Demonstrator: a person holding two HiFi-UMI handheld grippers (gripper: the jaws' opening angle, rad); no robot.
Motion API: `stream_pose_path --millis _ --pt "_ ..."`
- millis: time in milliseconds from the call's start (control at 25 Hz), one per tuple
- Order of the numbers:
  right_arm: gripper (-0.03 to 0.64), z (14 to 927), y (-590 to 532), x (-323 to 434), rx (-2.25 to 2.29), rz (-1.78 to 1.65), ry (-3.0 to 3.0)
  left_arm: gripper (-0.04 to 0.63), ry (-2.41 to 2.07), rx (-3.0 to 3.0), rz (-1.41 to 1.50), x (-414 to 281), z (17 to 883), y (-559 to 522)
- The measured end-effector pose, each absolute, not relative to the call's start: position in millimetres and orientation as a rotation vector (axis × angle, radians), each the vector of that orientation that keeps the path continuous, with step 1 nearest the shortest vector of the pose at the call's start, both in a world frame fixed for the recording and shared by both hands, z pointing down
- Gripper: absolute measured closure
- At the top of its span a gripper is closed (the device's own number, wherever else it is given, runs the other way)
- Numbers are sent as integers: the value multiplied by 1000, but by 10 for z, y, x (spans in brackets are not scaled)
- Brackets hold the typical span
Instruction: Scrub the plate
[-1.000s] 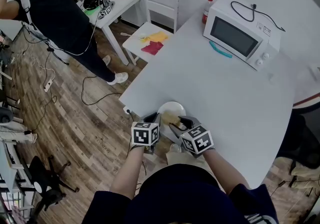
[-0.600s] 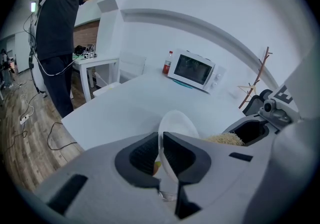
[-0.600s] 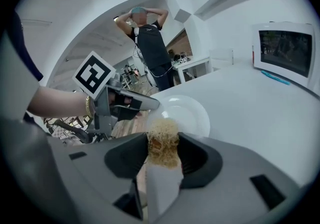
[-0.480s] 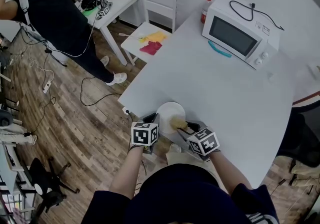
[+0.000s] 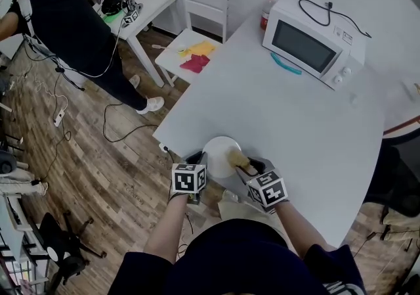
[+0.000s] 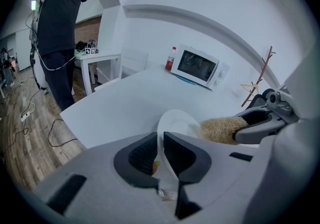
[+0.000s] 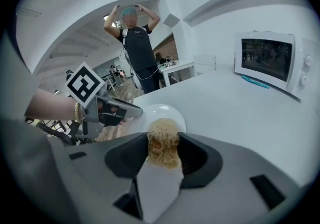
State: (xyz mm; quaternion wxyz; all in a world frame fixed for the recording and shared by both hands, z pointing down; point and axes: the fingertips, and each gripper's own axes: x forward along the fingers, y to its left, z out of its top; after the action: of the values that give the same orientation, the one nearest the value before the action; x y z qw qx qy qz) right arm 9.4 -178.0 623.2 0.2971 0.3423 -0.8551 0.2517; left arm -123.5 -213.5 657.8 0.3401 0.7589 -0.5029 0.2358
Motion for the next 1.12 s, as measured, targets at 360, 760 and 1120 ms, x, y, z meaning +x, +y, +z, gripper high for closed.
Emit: stream_pose_path --millis 360,760,1120 --pt "437 6058 -1719 282 1077 758 -2310 557 -1343 1942 687 -1263 6854 -2229" --pt "437 6029 -1546 271 1107 816 -2313 557 -1372 1919 692 -1301 6875 -2230" --pt "437 5788 -1375 13 1137 764 -2388 558 -1450 1913 576 -1503 6507 -1856"
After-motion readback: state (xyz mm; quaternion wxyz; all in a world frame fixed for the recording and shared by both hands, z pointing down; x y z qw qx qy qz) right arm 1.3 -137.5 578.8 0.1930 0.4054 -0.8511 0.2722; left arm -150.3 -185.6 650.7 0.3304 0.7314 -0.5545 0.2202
